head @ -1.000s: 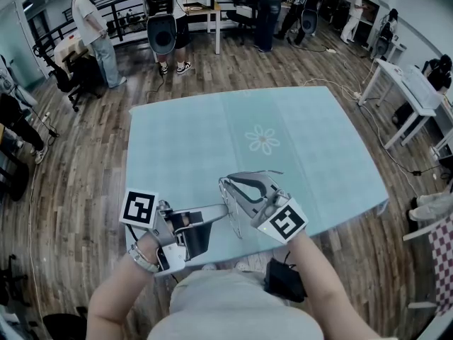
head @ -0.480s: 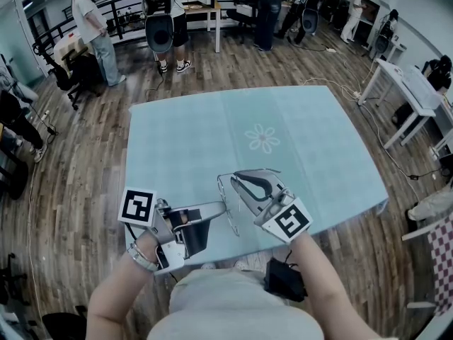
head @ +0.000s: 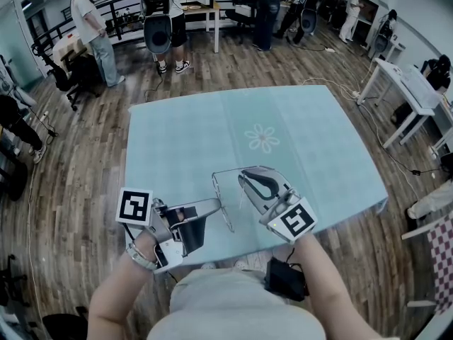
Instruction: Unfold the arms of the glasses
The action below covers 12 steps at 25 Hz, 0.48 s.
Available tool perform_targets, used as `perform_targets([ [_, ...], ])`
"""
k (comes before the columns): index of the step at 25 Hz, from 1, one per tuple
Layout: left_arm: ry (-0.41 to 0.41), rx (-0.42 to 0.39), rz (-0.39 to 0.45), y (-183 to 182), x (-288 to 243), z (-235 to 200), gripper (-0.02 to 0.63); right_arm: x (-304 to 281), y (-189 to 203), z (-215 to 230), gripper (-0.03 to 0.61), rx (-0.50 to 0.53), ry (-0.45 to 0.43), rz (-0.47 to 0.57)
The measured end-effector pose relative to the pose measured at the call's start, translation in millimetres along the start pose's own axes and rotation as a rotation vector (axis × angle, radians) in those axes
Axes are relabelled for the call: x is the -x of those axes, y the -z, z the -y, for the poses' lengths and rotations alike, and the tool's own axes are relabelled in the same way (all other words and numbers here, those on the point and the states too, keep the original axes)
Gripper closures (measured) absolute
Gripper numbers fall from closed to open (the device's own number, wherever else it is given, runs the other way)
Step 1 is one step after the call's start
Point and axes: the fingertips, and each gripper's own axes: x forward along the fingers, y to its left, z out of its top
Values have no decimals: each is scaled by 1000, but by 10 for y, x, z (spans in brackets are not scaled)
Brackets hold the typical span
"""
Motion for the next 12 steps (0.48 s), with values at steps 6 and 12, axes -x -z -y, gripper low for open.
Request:
perform_targets([
  [6,-11,-1,28,-78,39,-44,603,94,35,71,541,-10,20,-17],
  [12,-15,-7,44,-107,84,-72,603,160,72,74,541,-9,35,-27],
])
